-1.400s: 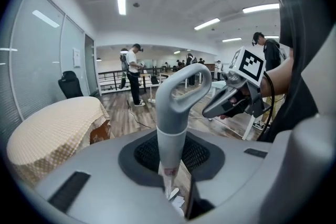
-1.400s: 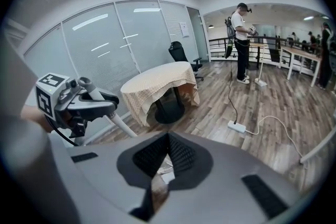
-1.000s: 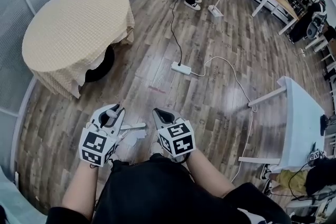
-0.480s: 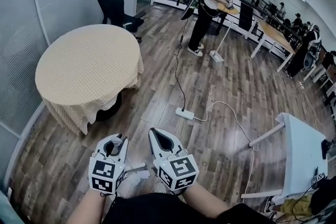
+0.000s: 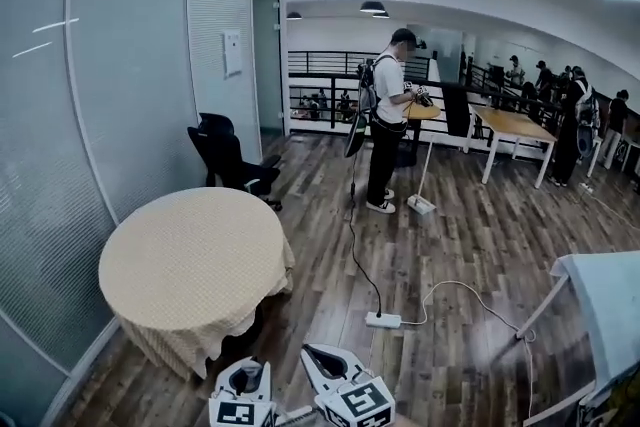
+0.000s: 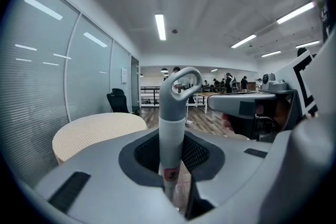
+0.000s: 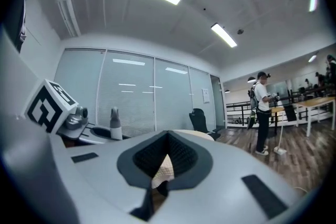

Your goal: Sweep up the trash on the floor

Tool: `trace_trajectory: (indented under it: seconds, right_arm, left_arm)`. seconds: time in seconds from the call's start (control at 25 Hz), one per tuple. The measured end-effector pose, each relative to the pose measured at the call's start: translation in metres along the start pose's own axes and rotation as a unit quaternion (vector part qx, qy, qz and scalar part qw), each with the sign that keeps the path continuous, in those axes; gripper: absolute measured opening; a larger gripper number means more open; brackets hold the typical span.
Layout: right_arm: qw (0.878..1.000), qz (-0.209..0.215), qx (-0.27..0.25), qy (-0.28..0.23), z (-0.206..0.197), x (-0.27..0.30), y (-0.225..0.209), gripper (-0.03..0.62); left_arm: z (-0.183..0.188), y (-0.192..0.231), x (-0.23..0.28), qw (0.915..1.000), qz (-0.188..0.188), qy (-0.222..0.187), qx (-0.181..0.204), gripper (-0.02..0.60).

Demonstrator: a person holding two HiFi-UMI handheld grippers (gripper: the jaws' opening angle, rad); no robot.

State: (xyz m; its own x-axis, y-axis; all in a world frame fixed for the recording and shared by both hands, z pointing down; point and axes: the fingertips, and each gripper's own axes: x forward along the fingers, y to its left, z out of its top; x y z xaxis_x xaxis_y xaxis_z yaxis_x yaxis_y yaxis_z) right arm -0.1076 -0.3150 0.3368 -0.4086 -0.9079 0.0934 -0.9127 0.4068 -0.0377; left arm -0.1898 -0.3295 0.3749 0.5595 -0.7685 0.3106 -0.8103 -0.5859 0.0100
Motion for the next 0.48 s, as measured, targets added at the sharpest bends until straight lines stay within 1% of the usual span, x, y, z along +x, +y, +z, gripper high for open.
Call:
trace_trajectory:
  seconds: [0.24,0.4,0.48]
  right_arm:
    - [1.0,-0.012,0.013,0.011,-0.006,0.001,-0.005,0.012]
    - [0.999,-0.025,-0.013,0.022,-0.01,0.001,-0.003,0.012]
    - [0.999,-0.023,-0.016,0.026,-0.012,-0.001,-0.004,0.012]
  left_arm:
    - [-0.002,0.002,0.003,0.9999,0.001,0.005,0.01,0.069]
    - [-0.004,0.002,0.004,1.0,0.001,0.005,0.002,0.069]
    - [-0.003,0.0,0.006,1.0,0.001,0.005,0.0,0.069]
